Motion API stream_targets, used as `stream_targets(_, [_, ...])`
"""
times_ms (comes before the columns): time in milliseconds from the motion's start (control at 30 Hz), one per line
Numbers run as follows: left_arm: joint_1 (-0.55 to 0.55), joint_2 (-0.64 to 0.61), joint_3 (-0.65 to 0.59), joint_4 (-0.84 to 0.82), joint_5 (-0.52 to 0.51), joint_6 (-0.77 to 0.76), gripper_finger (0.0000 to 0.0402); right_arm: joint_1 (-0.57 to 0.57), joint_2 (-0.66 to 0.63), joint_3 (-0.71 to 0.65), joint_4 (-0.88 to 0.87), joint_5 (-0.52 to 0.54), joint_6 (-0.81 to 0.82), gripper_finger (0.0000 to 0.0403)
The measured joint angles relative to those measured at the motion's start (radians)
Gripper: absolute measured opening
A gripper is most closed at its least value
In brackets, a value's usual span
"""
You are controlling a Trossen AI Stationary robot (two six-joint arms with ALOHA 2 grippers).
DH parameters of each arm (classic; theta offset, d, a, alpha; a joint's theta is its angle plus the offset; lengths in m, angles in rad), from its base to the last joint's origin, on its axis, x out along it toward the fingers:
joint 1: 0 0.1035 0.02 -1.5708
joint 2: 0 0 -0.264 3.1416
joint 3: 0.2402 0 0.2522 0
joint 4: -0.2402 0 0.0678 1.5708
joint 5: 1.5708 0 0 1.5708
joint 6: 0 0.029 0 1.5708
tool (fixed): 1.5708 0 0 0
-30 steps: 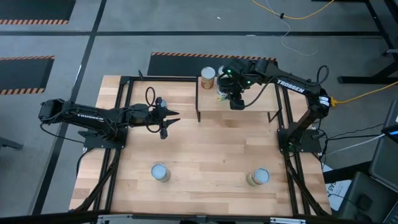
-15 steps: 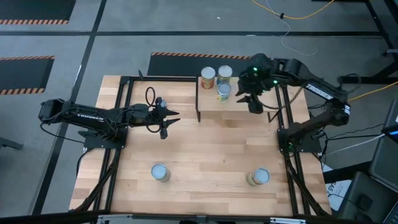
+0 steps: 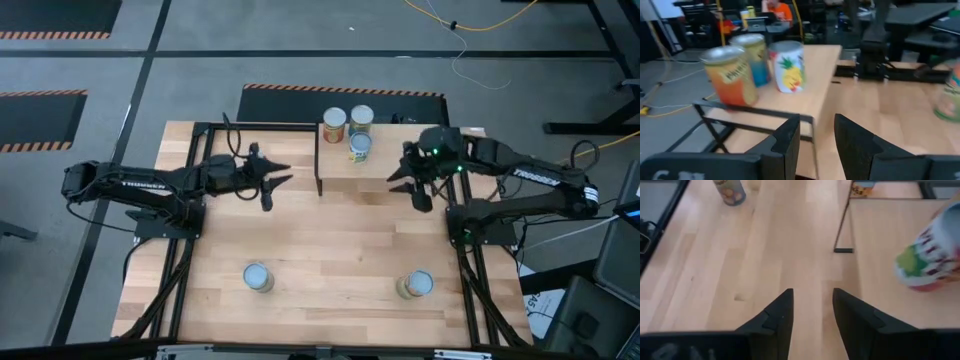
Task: Pick and place cans onto a shelf
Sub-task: Put the yellow canned pineapple rings on the shelf
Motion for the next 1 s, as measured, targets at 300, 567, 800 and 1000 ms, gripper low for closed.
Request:
stream_targets(300, [0.152,0.010,0.194,-0.325,0.125,-0.084,0.0113,0.115,-0.062,-0.207,0.195,0.001,0.103,0.0141])
stream_targets(567, [0.302,0.030,0.253,-0.591,0.235,-0.109,0.0113,0.167,-0.061,-0.304,0.305,0.002,0.145,0.0141])
stream_targets(800, [0.408,0.080,0.254,-0.797,0.236,-0.106,0.0113,0.169,-0.059,-0.321,0.353,0.002,0.143,0.0141])
stream_targets(1000, [0.454,0.173,0.254,-0.841,0.235,-0.057,0.0113,0.169,-0.058,-0.321,0.377,0.002,0.142,0.0141])
